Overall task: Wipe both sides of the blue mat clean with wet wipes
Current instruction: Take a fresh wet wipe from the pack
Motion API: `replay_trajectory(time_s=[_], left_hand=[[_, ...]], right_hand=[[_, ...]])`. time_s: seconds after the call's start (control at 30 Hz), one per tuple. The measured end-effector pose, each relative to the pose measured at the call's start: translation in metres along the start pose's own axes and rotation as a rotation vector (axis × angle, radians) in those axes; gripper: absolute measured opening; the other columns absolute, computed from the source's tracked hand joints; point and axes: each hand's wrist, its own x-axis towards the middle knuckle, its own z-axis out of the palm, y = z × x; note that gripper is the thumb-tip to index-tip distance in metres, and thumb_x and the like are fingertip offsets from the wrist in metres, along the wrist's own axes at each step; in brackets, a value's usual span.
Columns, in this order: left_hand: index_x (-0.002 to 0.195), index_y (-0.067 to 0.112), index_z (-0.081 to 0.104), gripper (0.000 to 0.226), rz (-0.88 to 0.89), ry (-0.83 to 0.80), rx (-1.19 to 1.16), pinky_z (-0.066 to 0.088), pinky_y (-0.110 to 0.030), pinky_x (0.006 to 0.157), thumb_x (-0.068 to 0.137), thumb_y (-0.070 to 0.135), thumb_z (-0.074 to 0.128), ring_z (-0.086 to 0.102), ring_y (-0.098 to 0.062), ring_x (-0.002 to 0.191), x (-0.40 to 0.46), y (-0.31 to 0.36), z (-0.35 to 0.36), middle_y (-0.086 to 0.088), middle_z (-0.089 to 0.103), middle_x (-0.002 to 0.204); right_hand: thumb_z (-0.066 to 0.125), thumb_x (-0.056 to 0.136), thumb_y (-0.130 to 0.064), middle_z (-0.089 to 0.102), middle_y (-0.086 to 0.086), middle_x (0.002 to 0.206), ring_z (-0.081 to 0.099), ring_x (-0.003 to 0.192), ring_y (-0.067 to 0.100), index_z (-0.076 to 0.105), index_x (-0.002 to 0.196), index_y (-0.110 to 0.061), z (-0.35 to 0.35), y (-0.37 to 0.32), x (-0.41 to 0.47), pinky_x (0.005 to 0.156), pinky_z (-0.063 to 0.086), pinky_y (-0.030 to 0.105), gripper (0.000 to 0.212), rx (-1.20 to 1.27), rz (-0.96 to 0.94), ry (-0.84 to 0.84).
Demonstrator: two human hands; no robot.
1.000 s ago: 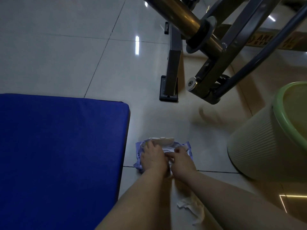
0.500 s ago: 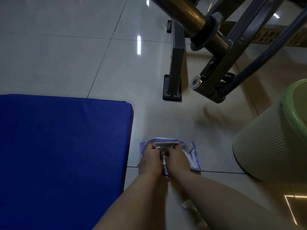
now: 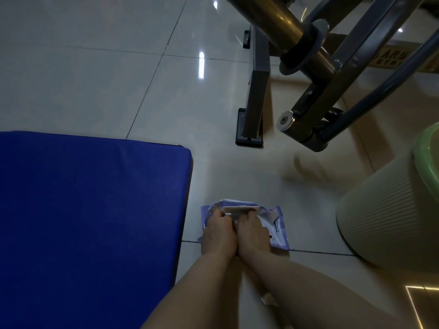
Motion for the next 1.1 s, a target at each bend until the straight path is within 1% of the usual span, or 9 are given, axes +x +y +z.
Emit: replay_trajectory(time_s=[0.23, 0.3, 0.4, 0.57, 0.67, 0.77, 0.9, 1.0, 1.1], left_hand=[[0.101, 0.020, 0.049, 0.015, 0.031, 0.019, 0.018, 0.049, -0.034, 0.078, 0.102, 0.020, 0.033, 0.059, -0.018, 0.089, -0.002, 0.001, -0.001, -0.005, 0.061, 0.096], [0.101, 0.021, 0.050, 0.019, -0.017, 0.022, -0.057, 0.050, -0.038, 0.084, 0.102, 0.023, 0.031, 0.060, -0.021, 0.092, -0.003, 0.002, 0.000, -0.006, 0.062, 0.095], [0.106, 0.021, 0.050, 0.022, -0.080, 0.019, -0.132, 0.049, -0.046, 0.090, 0.102, 0.026, 0.028, 0.060, -0.024, 0.096, -0.004, 0.003, 0.000, -0.008, 0.063, 0.096], [0.088, 0.024, 0.051, 0.026, -0.132, 0.024, -0.250, 0.049, -0.046, 0.088, 0.100, 0.030, 0.029, 0.060, -0.023, 0.088, -0.005, 0.003, 0.000, -0.006, 0.061, 0.084], [0.083, 0.027, 0.046, 0.024, -0.093, 0.021, -0.209, 0.048, -0.046, 0.085, 0.100, 0.023, 0.029, 0.059, -0.025, 0.087, -0.005, 0.005, -0.001, -0.002, 0.055, 0.078], [0.087, 0.027, 0.048, 0.021, -0.080, 0.013, -0.199, 0.047, -0.051, 0.091, 0.097, 0.027, 0.030, 0.060, -0.028, 0.095, -0.006, 0.005, 0.000, -0.004, 0.059, 0.084], [0.091, 0.026, 0.048, 0.018, -0.055, 0.025, -0.150, 0.048, -0.050, 0.091, 0.097, 0.024, 0.032, 0.060, -0.025, 0.092, -0.006, 0.005, 0.001, -0.006, 0.063, 0.092], [0.098, 0.027, 0.048, 0.016, -0.026, 0.048, -0.091, 0.048, -0.048, 0.089, 0.097, 0.023, 0.032, 0.060, -0.022, 0.091, -0.003, 0.003, 0.003, -0.003, 0.063, 0.093], [0.098, 0.024, 0.048, 0.015, -0.002, 0.057, -0.054, 0.048, -0.042, 0.087, 0.098, 0.021, 0.034, 0.059, -0.021, 0.091, -0.003, 0.004, 0.003, -0.002, 0.062, 0.094]], right_hand=[[0.036, 0.101, -0.017, 0.048, 0.010, 0.130, 0.054, 0.110, 0.023, 0.039, 0.130, -0.010, -0.004, 0.004, -0.002, 0.093, 0.047, 0.037, 0.030, 0.162, 0.008, 0.007], [0.035, 0.101, -0.016, 0.048, 0.009, 0.131, 0.054, 0.111, 0.019, 0.038, 0.133, -0.009, -0.005, 0.004, -0.001, 0.095, 0.045, 0.033, 0.033, 0.161, 0.000, -0.005], [0.032, 0.100, -0.024, 0.061, 0.004, 0.108, 0.061, 0.096, 0.021, 0.041, 0.123, -0.019, 0.001, 0.007, 0.002, 0.088, 0.048, 0.039, 0.025, 0.198, 0.012, 0.055], [0.031, 0.100, -0.029, 0.054, -0.004, 0.092, 0.057, 0.080, 0.015, 0.042, 0.119, -0.021, 0.018, 0.016, 0.012, 0.081, 0.051, 0.037, 0.024, 0.028, -0.048, 0.087], [0.027, 0.097, -0.036, 0.061, 0.005, 0.102, 0.061, 0.091, 0.025, 0.047, 0.120, -0.017, 0.008, 0.009, 0.005, 0.081, 0.050, 0.043, 0.037, -0.010, -0.071, 0.083], [0.038, 0.097, -0.015, 0.049, 0.016, 0.124, 0.051, 0.110, 0.034, 0.048, 0.122, -0.004, -0.009, 0.000, -0.003, 0.076, 0.040, 0.037, 0.030, -0.023, -0.076, -0.018], [0.033, 0.102, -0.016, 0.043, 0.012, 0.137, 0.051, 0.119, 0.026, 0.034, 0.136, -0.004, -0.011, 0.001, -0.002, 0.093, 0.046, 0.040, 0.036, 0.015, -0.012, -0.018], [0.035, 0.102, -0.019, 0.037, 0.013, 0.143, 0.048, 0.122, 0.023, 0.031, 0.138, -0.006, -0.011, 0.002, -0.004, 0.095, 0.046, 0.036, 0.038, -0.009, -0.052, -0.008], [0.035, 0.101, -0.015, 0.043, 0.014, 0.134, 0.050, 0.117, 0.027, 0.036, 0.131, -0.004, -0.014, 0.003, -0.005, 0.091, 0.045, 0.036, 0.032, 0.065, -0.080, 0.043]])
